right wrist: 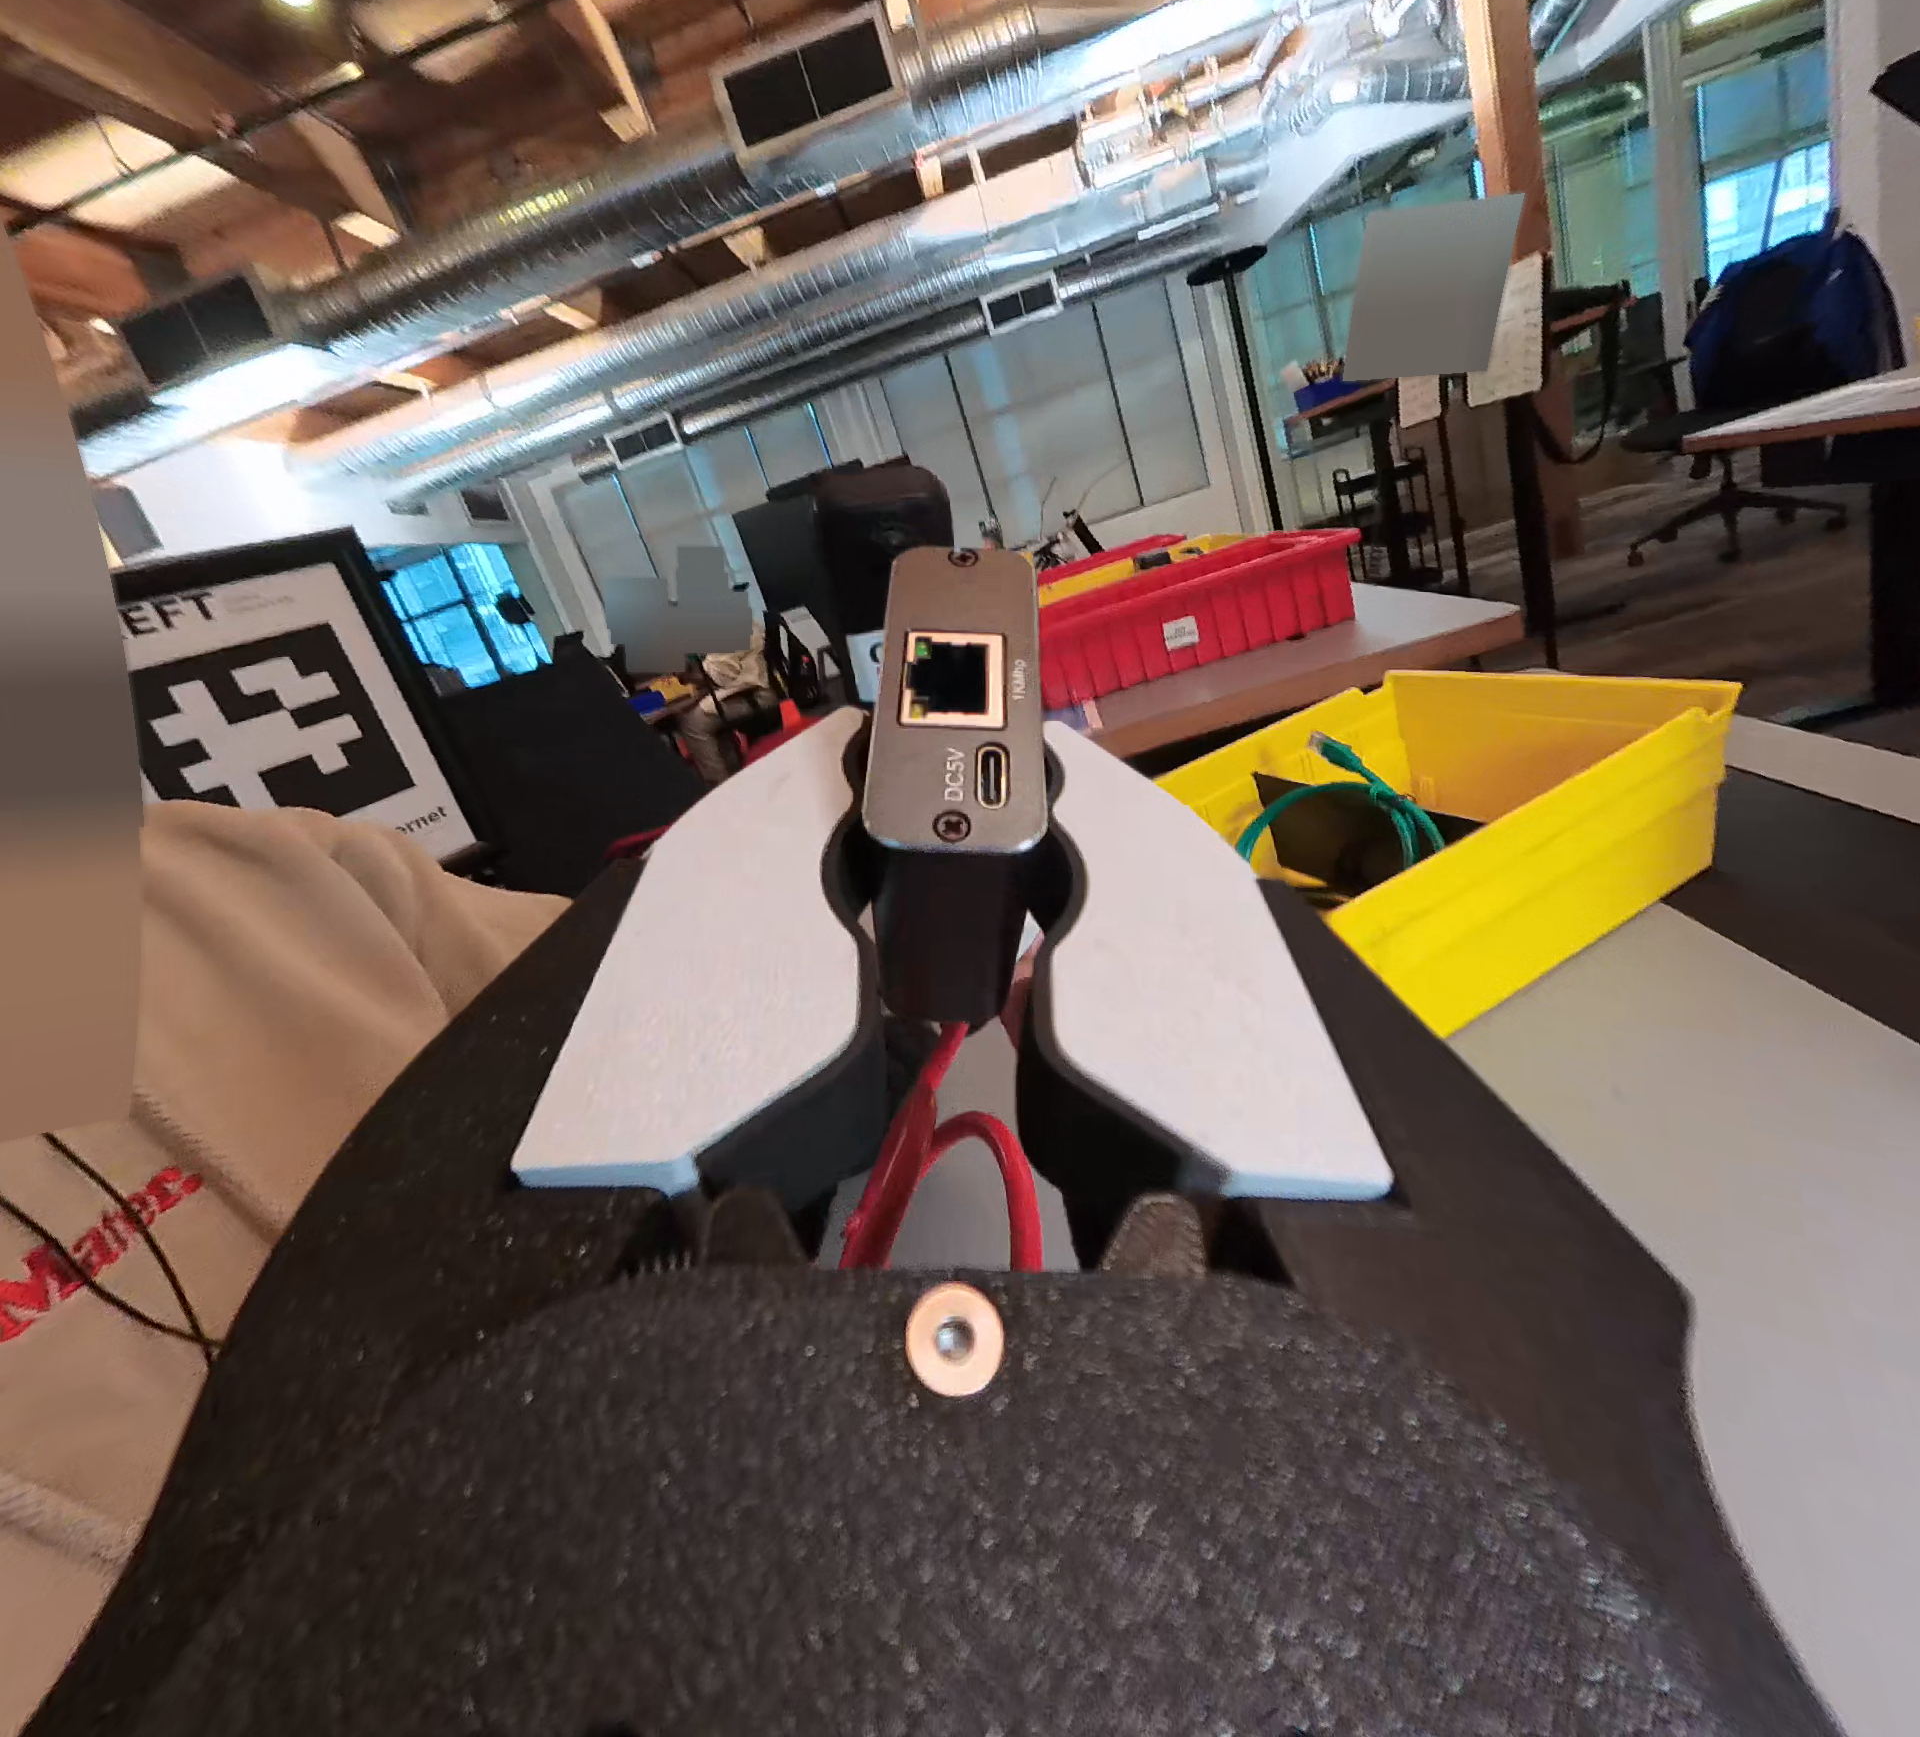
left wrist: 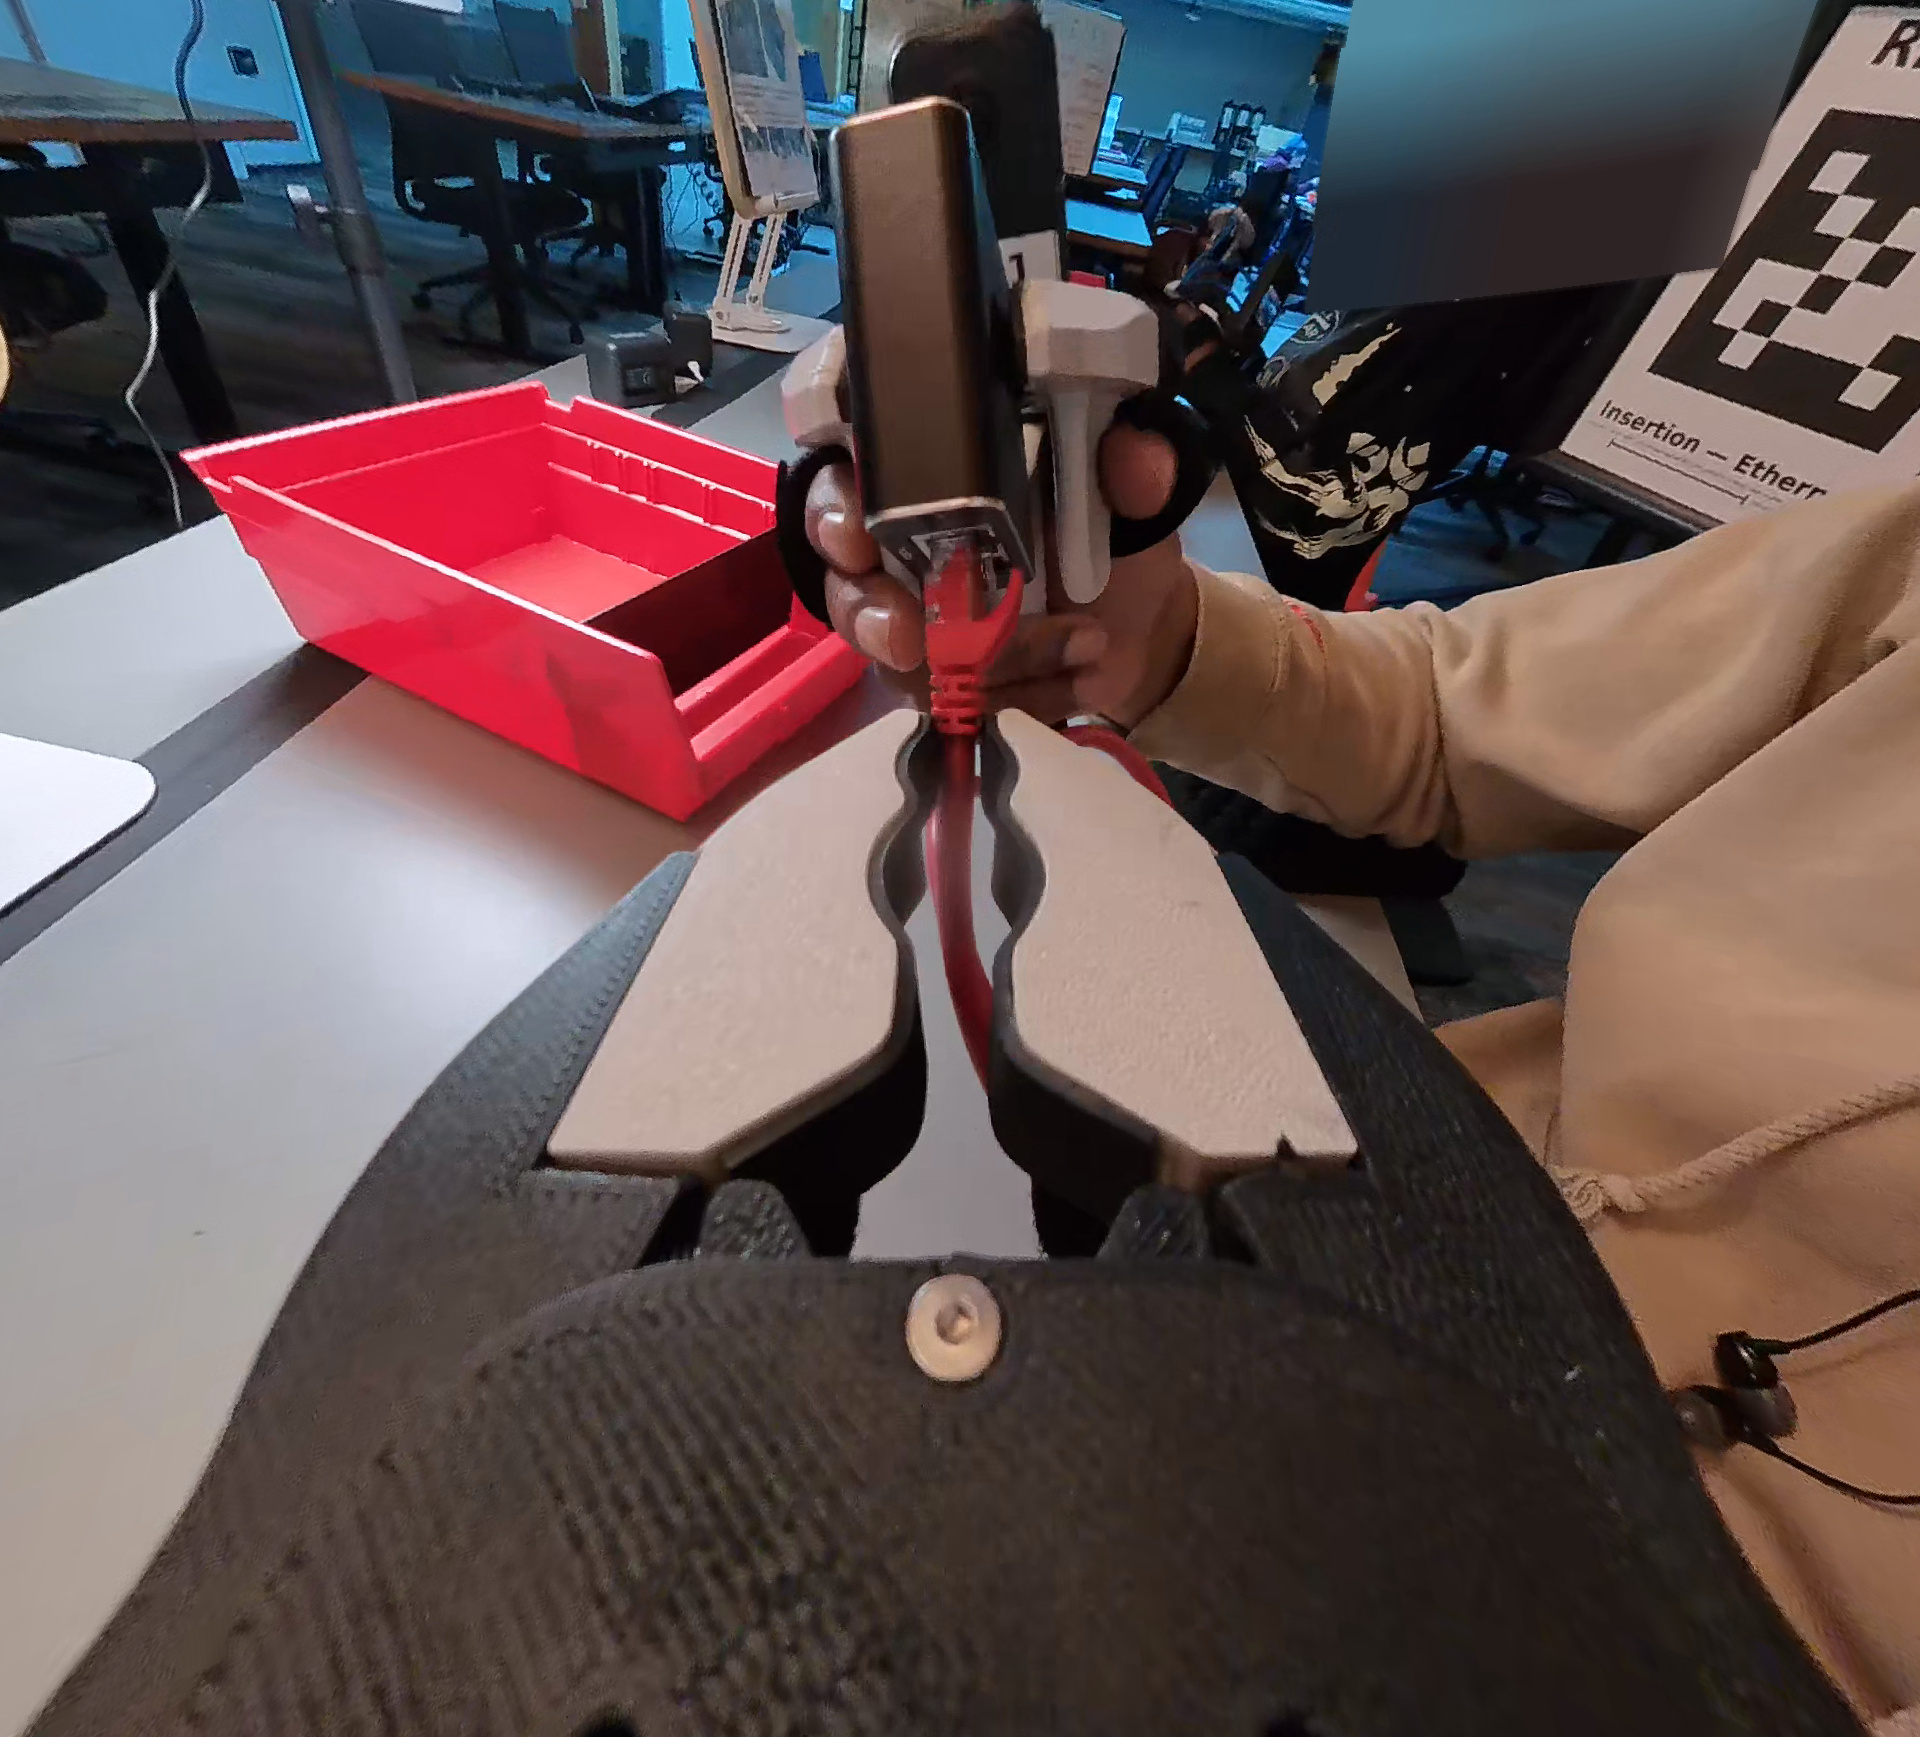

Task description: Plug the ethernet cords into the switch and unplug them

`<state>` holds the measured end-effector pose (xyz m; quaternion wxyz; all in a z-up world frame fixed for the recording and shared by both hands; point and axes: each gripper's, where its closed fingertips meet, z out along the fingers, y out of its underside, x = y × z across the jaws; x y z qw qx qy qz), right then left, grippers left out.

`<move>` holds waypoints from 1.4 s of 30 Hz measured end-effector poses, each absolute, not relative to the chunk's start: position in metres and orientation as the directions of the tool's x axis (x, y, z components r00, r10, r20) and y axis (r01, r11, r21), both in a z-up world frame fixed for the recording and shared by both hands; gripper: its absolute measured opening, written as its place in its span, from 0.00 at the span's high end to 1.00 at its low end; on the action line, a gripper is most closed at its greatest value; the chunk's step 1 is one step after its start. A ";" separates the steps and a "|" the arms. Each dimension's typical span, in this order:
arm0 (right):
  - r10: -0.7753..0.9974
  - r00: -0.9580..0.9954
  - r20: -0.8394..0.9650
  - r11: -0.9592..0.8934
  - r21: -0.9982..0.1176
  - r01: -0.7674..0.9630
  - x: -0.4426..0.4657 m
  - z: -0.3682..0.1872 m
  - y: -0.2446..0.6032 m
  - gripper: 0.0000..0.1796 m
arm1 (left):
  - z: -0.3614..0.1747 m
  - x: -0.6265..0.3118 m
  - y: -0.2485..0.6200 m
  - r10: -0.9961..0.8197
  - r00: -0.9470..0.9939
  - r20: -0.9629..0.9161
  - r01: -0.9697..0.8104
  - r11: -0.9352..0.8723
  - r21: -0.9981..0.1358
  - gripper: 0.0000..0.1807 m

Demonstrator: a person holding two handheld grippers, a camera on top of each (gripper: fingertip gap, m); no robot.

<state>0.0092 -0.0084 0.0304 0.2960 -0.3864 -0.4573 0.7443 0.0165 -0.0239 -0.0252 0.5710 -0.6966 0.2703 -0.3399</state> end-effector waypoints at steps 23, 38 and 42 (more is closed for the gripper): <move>0.848 -0.483 -0.219 -0.201 -0.975 0.090 0.013 0.015 -0.016 0.85 | -0.046 0.032 -0.025 -0.808 0.538 0.240 0.014 -0.276 -0.961 0.96; 0.829 -0.541 -0.142 -0.051 -0.982 0.180 0.025 0.004 -0.028 0.85 | -0.045 0.028 -0.039 -0.834 0.526 0.167 -0.122 -0.268 -0.956 0.96; 0.822 -0.545 -0.167 -0.047 -0.973 0.227 0.026 -0.004 -0.029 0.85 | -0.052 0.032 -0.042 -0.843 0.500 0.199 -0.146 -0.309 -0.940 0.96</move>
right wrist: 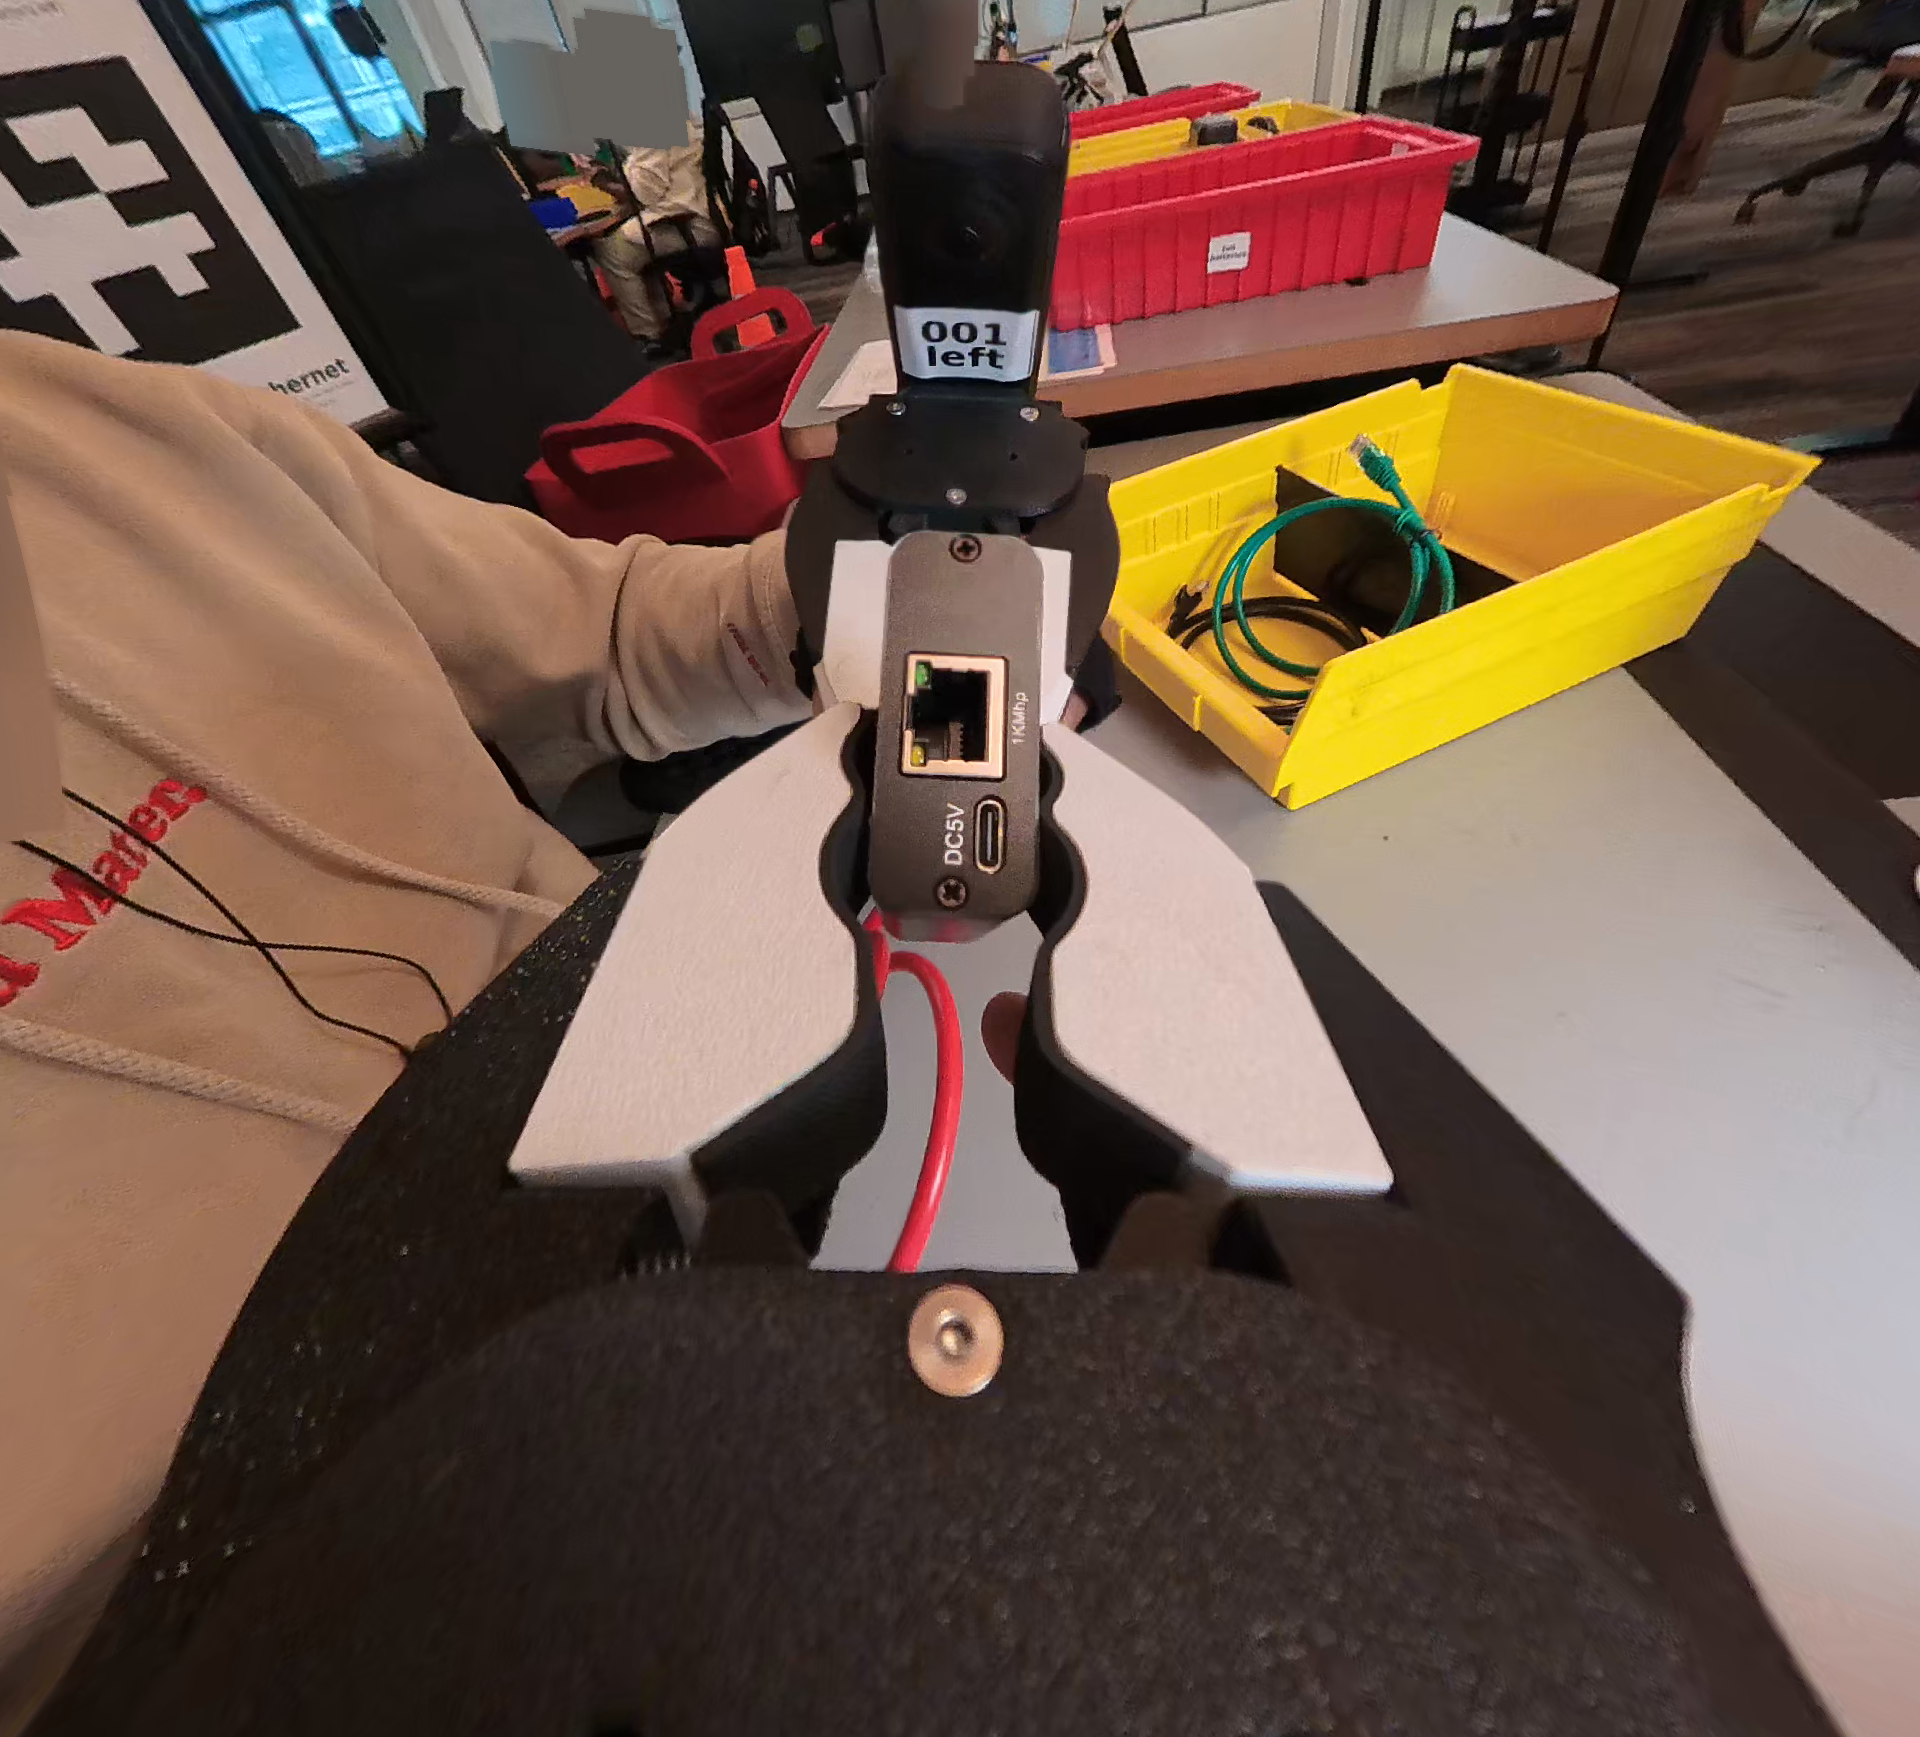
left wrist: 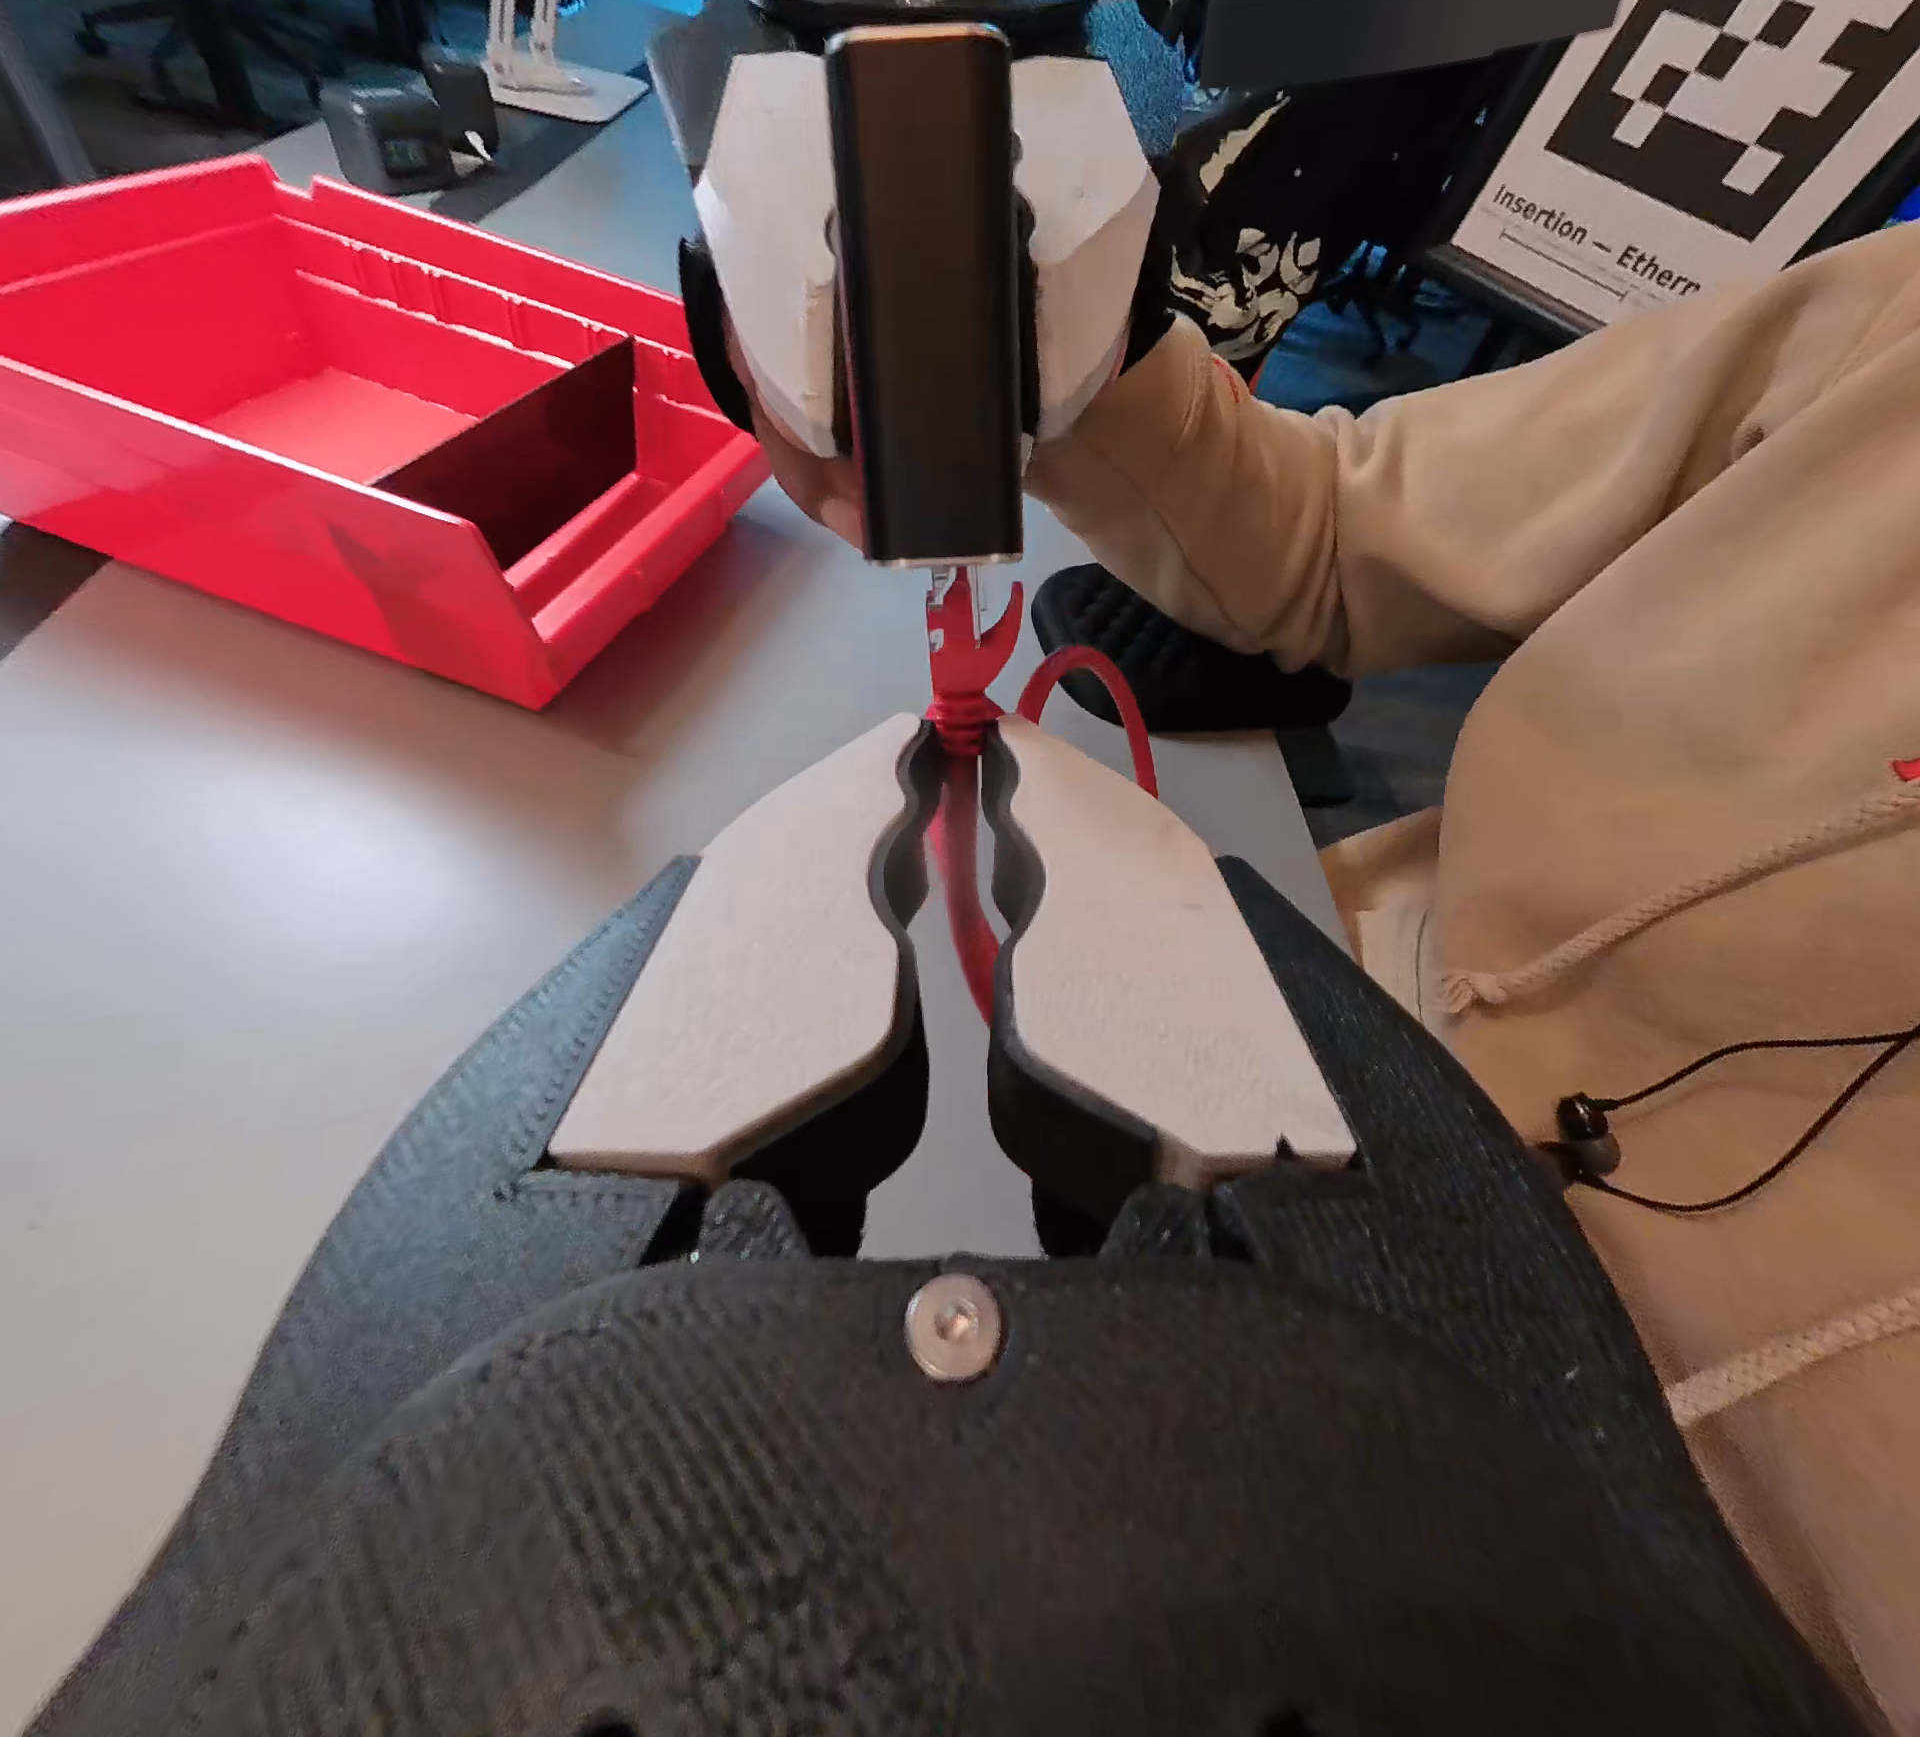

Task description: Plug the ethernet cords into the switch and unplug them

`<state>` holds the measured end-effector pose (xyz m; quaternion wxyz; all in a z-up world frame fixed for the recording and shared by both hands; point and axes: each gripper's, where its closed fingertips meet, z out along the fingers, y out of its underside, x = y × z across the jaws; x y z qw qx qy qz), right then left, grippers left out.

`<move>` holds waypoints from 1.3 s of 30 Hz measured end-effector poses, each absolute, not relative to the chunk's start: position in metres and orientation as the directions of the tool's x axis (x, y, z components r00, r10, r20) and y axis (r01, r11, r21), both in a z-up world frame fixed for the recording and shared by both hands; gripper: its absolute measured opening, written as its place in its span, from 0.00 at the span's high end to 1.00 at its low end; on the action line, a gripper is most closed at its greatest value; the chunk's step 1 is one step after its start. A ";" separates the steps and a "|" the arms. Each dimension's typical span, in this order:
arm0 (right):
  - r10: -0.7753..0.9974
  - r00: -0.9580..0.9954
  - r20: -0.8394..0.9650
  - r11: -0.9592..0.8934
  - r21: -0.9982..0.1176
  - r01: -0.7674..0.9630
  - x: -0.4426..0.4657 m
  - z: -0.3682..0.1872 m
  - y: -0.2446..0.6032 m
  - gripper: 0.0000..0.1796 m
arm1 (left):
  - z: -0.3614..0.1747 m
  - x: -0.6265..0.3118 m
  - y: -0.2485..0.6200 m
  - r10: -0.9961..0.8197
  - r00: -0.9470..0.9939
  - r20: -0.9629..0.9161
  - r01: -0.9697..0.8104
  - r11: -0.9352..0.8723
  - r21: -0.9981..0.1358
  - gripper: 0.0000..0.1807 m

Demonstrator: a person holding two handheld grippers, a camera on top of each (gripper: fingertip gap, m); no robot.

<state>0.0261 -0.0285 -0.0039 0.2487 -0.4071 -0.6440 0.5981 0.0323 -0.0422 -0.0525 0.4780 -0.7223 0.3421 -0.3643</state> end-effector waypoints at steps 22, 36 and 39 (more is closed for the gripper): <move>0.778 -0.626 -0.049 0.067 -0.985 0.159 0.030 -0.019 -0.038 0.86 | -0.022 0.013 -0.051 -0.832 0.553 0.039 -0.207 -0.182 -0.961 0.96; 0.752 -0.583 0.309 0.345 -0.937 -0.051 0.043 -0.003 -0.055 0.87 | -0.022 0.018 -0.069 -0.818 0.548 -0.173 -0.417 -0.088 -0.904 0.96; 0.736 -0.571 0.364 0.389 -0.917 -0.083 0.046 0.001 -0.057 0.86 | -0.017 0.023 -0.070 -0.823 0.535 -0.189 -0.391 -0.043 -0.919 0.96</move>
